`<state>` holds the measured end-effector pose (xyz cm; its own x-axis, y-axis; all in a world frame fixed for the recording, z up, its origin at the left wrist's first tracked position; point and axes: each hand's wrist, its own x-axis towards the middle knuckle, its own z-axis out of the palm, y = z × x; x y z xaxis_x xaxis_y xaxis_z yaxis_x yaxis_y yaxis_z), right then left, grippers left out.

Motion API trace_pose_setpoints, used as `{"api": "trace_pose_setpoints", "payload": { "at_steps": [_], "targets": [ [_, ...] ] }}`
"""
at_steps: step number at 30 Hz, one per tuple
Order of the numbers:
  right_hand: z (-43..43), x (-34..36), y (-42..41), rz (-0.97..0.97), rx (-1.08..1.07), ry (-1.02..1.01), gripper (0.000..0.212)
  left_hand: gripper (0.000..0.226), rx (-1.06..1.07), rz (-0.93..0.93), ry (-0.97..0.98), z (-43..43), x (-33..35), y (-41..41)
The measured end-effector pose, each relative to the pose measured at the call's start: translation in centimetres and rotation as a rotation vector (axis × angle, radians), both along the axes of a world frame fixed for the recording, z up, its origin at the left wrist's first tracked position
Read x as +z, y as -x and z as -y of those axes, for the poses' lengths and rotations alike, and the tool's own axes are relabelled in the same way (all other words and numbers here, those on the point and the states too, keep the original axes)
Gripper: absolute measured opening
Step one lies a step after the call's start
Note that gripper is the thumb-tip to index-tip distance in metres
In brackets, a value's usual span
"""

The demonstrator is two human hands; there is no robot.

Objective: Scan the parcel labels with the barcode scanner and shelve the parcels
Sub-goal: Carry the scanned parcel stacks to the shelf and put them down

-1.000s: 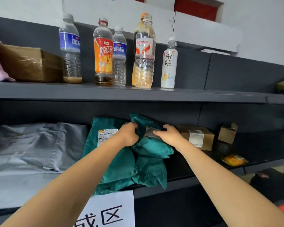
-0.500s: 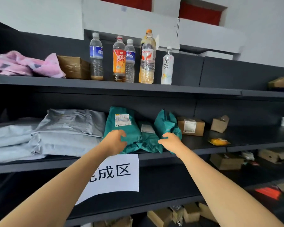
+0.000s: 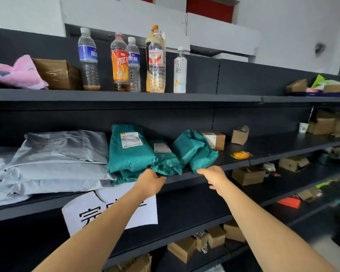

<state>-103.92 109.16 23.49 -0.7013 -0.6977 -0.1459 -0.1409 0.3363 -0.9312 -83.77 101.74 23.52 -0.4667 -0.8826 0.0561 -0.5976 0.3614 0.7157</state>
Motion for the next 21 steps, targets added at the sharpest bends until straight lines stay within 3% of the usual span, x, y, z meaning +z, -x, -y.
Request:
{"api": "trace_pose_setpoints", "payload": {
  "at_steps": [2,5,9,12,14,18,21],
  "targets": [
    [0.5,-0.4,1.5,0.023,-0.034,0.035,0.033,0.041,-0.009,0.043,0.01,0.5,-0.7,2.1],
    [2.5,-0.4,5.0,0.055,-0.055,0.084,0.044,0.017,-0.093,0.217,0.247,1.7,-0.4,6.0],
    [6.5,0.2,9.6,0.053,-0.078,0.153,0.081,0.032,-0.002,0.2,0.324,6.5,1.1,11.4],
    [9.9,0.9,12.0,0.296,-0.02,0.215,0.109,0.057,0.152,0.336,0.167,11.3,1.9,14.4],
    [12.1,0.9,13.4,0.342,0.044,0.197,0.12,0.061,0.203,0.418,0.093,13.2,2.2,15.4],
    [14.6,0.8,14.7,0.394,0.135,0.169,0.074,0.078,0.354,0.435,0.045,16.0,2.1,15.9],
    [15.9,0.7,14.4,0.456,0.239,0.159,0.071,0.084,0.513,0.203,-0.035,17.5,1.9,15.8]
  ]
}}
